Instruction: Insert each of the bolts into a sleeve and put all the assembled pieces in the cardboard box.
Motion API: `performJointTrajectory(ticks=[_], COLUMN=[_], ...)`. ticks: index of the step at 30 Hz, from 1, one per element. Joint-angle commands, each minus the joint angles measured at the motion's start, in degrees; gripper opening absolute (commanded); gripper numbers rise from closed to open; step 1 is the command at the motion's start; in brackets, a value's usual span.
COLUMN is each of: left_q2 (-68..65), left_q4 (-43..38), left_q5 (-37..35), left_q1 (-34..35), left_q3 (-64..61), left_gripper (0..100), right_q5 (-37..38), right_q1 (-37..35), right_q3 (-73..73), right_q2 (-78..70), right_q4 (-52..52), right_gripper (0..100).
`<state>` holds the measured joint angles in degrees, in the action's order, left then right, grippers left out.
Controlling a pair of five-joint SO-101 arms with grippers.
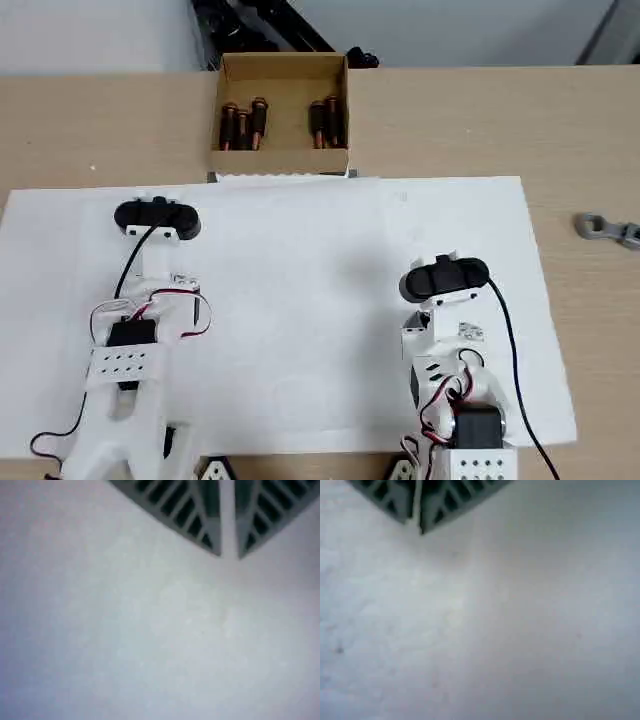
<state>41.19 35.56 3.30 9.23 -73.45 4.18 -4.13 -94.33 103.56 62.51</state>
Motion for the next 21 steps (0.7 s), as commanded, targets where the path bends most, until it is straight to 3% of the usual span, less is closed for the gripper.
performJointTrajectory(ticks=[1,21], left_q2=[1.14,1.14], left_q4=[-1.05,-1.05], left_q5=[0.0,0.0], left_q1=[0.18,0.18], left_q3=[0.31,0.31], left_gripper=[1,1], right_q5=[0.7,0.26], right_q1=[0.48,0.13], right_q3=[0.26,0.26], right_q2=[0.4,0.4], right_q4=[-1.45,-1.45], right_gripper=[0.8,0.8])
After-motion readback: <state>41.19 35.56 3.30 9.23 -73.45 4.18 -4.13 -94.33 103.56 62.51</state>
